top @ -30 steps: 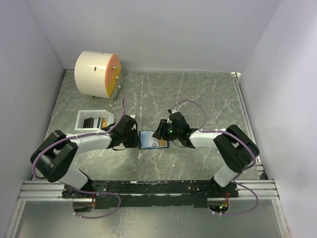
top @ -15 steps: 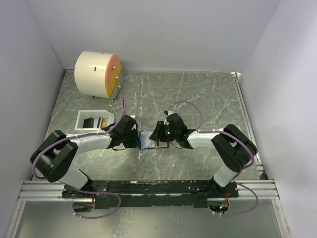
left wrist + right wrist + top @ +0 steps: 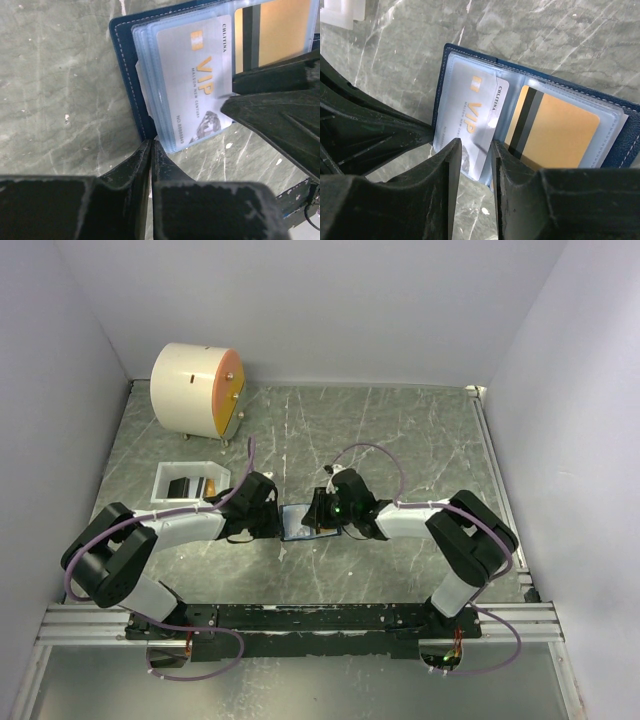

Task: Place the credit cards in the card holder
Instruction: Insert the credit card into the card holder, then turn over the card slot in the card holder.

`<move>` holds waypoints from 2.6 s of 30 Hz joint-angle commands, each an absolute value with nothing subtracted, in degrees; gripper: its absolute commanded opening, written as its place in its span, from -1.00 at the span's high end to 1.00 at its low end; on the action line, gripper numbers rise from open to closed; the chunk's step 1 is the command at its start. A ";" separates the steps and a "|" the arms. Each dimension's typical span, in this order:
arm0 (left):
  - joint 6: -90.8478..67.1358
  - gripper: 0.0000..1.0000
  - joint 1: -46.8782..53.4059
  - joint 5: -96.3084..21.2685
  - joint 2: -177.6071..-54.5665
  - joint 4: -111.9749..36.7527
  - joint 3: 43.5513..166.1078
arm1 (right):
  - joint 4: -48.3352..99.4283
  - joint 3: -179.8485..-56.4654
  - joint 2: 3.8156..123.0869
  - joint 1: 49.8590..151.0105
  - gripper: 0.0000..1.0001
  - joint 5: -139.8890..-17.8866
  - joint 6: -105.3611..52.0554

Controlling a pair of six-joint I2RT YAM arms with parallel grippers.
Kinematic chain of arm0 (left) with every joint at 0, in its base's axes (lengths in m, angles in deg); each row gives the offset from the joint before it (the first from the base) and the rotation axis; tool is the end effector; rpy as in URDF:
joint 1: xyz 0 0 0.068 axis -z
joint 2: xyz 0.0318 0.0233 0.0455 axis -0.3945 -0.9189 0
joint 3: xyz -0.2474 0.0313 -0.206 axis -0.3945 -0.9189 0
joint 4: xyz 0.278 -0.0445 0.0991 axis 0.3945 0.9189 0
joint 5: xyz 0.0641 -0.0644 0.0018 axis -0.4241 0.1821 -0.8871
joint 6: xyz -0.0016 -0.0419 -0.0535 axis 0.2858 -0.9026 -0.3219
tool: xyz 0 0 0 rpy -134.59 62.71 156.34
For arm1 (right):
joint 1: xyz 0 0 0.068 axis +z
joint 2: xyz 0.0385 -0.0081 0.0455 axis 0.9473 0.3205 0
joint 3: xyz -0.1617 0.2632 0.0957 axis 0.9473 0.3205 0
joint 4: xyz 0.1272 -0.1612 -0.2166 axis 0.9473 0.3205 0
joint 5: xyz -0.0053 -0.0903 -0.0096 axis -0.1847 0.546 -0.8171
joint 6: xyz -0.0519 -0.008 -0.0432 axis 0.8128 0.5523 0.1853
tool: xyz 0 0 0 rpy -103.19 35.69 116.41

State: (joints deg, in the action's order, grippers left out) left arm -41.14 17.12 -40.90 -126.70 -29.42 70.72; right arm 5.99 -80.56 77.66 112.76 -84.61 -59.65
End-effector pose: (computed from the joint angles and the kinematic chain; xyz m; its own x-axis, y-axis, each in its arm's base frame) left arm 0.2320 -0.2032 0.1541 -0.9135 -0.0792 -0.3990 0.1132 0.8926 -0.4363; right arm 0.2564 0.2431 0.1428 -0.8562 0.0749 -0.5112 -0.3018 0.7305 0.6126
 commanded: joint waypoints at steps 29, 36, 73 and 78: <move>-43.53 -0.28 16.32 -40.18 -126.02 -37.48 74.83 | 22.93 -83.49 75.07 111.70 0.64 -72.98 -50.99; -43.27 -0.28 15.94 -39.67 -127.11 -38.91 74.53 | 22.26 -82.60 74.75 111.71 0.64 -73.09 -51.70; -48.26 -0.25 15.17 -26.20 -129.69 -49.15 75.50 | 19.40 -81.53 75.28 111.71 0.66 -75.00 -53.39; -47.72 -0.22 15.15 -26.03 -130.80 -49.04 76.52 | 19.29 -81.69 74.84 111.66 0.66 -75.54 -53.97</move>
